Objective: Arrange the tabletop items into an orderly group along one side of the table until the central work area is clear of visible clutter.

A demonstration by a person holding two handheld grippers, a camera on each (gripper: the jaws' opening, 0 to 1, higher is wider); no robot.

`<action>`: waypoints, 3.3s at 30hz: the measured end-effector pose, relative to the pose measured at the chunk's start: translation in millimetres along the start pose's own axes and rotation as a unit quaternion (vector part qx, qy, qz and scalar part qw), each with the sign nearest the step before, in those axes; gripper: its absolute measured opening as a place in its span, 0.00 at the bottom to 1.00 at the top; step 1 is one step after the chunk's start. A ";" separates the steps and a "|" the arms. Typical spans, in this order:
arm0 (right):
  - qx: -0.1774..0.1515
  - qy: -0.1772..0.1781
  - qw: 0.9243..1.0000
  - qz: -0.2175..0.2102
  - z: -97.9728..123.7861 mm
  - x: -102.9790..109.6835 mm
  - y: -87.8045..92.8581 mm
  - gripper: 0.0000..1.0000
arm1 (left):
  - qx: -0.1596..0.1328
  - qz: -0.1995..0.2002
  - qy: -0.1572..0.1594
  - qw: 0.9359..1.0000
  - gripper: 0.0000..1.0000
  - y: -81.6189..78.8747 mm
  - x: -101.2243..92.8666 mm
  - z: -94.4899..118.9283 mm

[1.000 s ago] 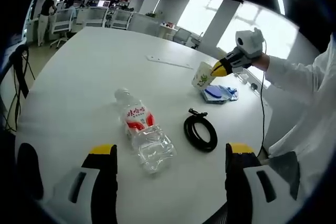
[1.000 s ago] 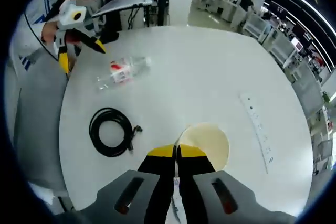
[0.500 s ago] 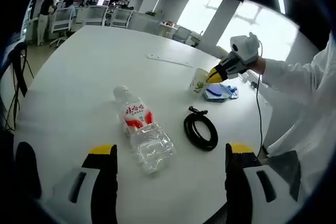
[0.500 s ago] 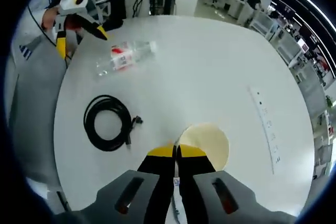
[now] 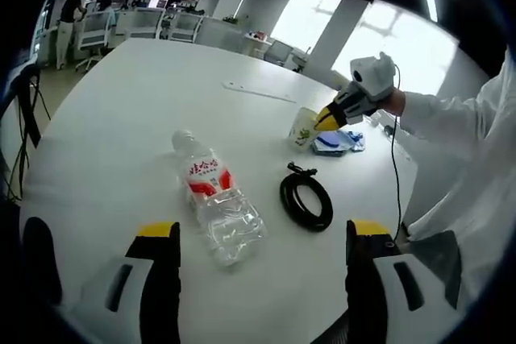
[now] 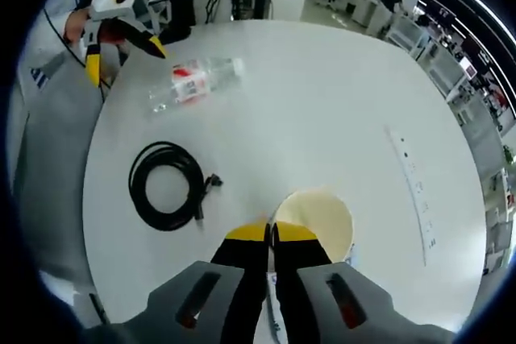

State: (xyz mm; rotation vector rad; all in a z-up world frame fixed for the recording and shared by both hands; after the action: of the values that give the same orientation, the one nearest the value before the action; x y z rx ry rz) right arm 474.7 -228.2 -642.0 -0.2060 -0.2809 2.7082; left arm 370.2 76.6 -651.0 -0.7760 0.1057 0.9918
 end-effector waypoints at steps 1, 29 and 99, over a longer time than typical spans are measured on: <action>-0.003 0.000 1.000 0.002 0.4 0.4 -0.6 0.00 | -0.001 0.001 0.000 1.000 0.86 0.2 0.0 0.2; -0.029 0.014 0.999 -0.018 19.2 4.7 -0.5 0.27 | -0.003 -0.005 0.000 1.000 0.87 2.0 -4.0 6.1; -0.256 -0.142 0.928 -0.229 24.8 65.6 -158.3 0.38 | -0.002 -0.042 0.008 0.999 0.86 -2.7 -3.2 36.4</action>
State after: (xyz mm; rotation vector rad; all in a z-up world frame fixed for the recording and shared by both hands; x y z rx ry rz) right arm 471.0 -63.4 -589.0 0.1017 -0.9910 2.1453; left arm 361.1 96.4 -621.6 -0.7866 0.0833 0.9063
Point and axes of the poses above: the point that each gripper's makers call its tool centre point, and the gripper's own axes: z roughly backward along the fingers, x roughly to its left, y roughly out of its underside, the point moved 7 cm from there along z, roughly backward along the fingers, and after that the axes turned 15 degrees about x, right-handed, at the moved point
